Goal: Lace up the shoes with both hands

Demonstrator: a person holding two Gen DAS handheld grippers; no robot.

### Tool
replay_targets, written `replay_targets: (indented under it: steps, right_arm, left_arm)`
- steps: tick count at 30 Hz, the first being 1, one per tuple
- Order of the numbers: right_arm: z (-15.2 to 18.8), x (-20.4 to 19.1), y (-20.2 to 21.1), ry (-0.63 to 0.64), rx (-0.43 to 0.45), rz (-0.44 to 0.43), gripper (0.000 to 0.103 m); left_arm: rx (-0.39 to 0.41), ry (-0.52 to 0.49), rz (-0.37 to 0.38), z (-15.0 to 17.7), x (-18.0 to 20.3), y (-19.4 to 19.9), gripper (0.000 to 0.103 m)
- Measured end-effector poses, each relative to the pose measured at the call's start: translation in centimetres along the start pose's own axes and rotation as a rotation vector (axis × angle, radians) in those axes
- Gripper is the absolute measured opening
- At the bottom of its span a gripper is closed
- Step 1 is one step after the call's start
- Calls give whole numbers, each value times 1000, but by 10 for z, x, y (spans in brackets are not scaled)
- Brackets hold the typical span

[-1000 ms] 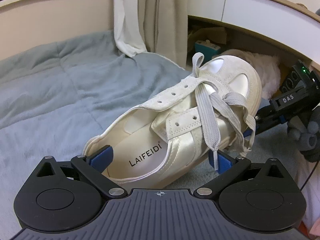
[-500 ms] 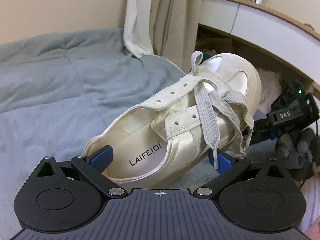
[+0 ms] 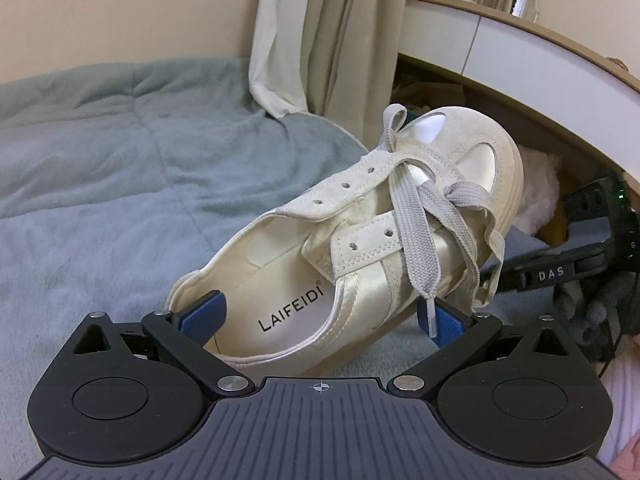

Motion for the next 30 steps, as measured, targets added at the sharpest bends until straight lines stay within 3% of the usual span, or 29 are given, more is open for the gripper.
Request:
replay_targets:
  steps: [3, 6, 12, 16, 20, 24, 27, 30]
  right_arm:
    - [-13, 9, 17, 77, 89, 107, 1]
    - [-27, 9, 45, 133, 185, 160, 1]
    - [-65, 3, 89, 122, 351, 159, 1]
    - [-85, -10, 123, 86, 433, 75, 1]
    - [-86, -9, 121, -22, 343, -31, 6]
    - [-62, 7, 82, -171, 172, -139, 44]
    - [-35, 9, 44, -230, 35, -176, 45]
    - [-23, 1, 13, -228, -38, -209, 45]
  left_arm:
    - [-2, -8, -5, 0, 1, -1, 103]
    - [-4, -20, -14, -1, 4, -2, 103]
    - [-17, -75, -38, -1, 14, -4, 103]
    - [-20, -102, -48, -2, 17, -6, 103]
    - [-19, -86, -41, -1, 13, -4, 103]
    - [-19, -47, -16, 2, 7, 2, 103]
    - [-20, -35, 5, 4, 4, 3, 103]
    - [-15, -19, 14, 6, 2, 5, 103]
Point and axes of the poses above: each gripper's, at about its wrist camera, not at the fingertips, and y roughly against the way its jaws point, x to its right, z to its underside, the point moved 8 cm from there along -y, roughly the way its jaws point, and after that the axes turned 10 degrees about -y, right-handed, at the moved point
